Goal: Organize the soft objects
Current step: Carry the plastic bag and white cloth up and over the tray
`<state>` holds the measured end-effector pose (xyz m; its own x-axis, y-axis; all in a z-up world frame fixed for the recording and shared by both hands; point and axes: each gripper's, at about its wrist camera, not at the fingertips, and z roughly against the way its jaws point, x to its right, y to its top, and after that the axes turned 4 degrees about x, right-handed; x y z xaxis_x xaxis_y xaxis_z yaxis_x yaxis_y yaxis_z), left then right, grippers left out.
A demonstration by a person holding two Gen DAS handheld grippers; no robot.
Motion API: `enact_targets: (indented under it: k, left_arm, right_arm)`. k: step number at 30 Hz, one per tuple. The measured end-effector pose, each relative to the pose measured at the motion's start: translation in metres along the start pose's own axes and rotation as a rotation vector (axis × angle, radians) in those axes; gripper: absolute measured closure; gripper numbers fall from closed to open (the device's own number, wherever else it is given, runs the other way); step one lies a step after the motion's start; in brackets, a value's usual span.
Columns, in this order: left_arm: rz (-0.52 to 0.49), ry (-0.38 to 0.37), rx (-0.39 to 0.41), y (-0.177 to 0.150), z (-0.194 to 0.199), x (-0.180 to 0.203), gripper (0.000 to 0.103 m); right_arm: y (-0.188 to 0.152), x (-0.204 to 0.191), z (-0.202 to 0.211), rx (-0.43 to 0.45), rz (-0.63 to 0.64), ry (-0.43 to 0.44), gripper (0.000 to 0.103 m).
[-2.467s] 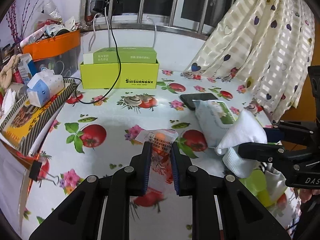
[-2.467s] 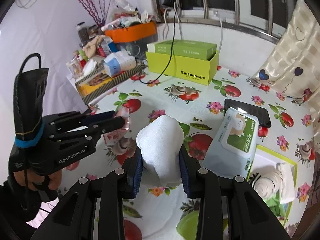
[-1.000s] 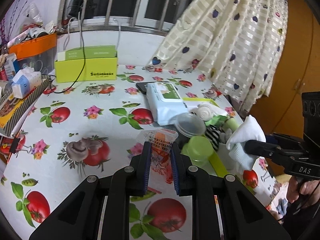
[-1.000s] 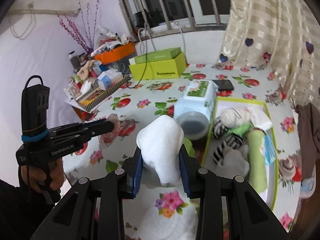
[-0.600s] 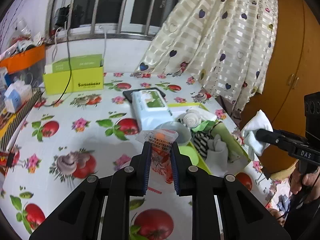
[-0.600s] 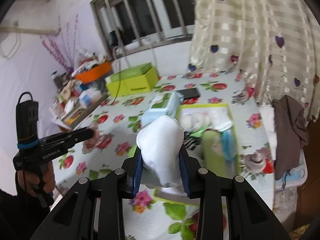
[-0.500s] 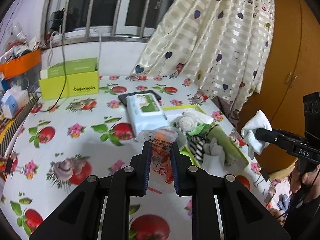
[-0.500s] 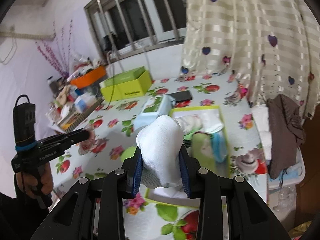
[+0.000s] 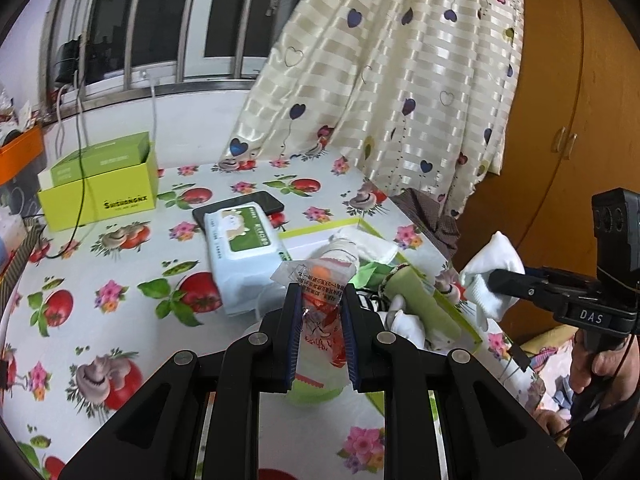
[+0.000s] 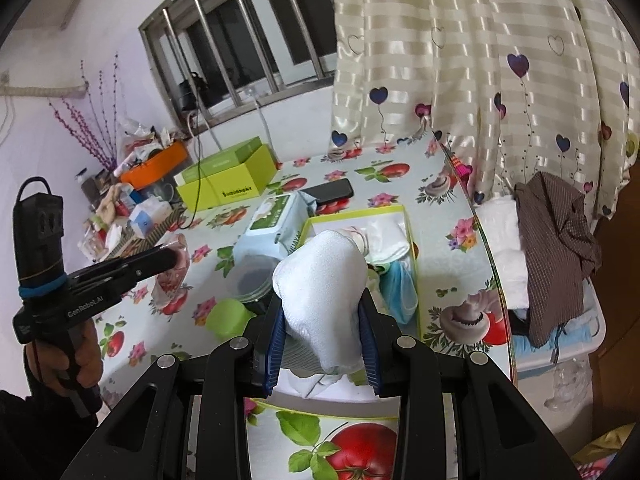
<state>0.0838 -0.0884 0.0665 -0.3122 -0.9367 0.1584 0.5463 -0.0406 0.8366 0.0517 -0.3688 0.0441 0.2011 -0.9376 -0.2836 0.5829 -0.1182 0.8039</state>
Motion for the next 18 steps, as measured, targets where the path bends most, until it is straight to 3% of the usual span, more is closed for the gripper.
enact_targets:
  k: [18]
  left_arm:
    - [-0.056,-0.063,-0.101,0.009,-0.066,0.028,0.083]
  right_arm:
    - [0.003,0.028,-0.018,-0.006,-0.055,-0.008,0.071]
